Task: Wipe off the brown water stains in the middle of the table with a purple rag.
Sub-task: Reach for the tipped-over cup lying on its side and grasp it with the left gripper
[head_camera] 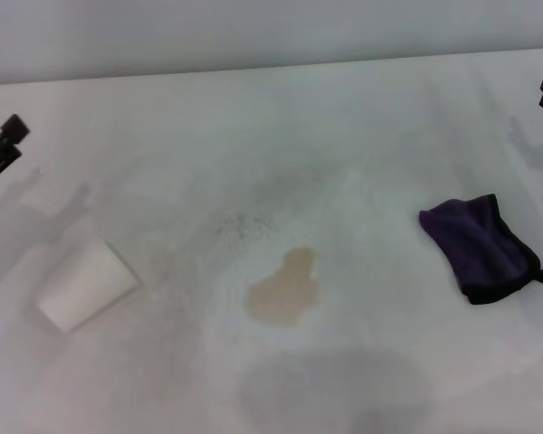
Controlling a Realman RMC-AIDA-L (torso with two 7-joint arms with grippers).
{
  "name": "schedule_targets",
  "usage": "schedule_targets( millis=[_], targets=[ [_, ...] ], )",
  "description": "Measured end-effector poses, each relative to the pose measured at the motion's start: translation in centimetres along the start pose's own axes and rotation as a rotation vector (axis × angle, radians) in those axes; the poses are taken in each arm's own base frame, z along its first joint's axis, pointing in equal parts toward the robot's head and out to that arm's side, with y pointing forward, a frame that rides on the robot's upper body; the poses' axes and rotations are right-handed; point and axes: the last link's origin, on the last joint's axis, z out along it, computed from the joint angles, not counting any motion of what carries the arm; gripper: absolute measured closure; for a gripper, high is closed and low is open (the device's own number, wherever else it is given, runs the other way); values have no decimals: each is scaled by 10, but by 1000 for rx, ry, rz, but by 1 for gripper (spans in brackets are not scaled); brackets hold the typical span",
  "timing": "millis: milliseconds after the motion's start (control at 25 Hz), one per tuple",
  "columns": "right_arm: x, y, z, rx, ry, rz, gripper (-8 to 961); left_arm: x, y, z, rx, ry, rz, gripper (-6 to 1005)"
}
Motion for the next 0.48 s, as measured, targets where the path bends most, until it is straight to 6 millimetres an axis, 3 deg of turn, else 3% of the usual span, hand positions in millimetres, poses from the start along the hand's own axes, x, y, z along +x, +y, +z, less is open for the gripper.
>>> schedule_targets(
  millis=[320,480],
  targets=[
    [-2,5,4,-12,-5,5,108,37,-8,18,-133,-316,-33,137],
    [-5,8,9,-18,-10,10,108,59,-12,16,-134,-500,14,136]
  ],
)
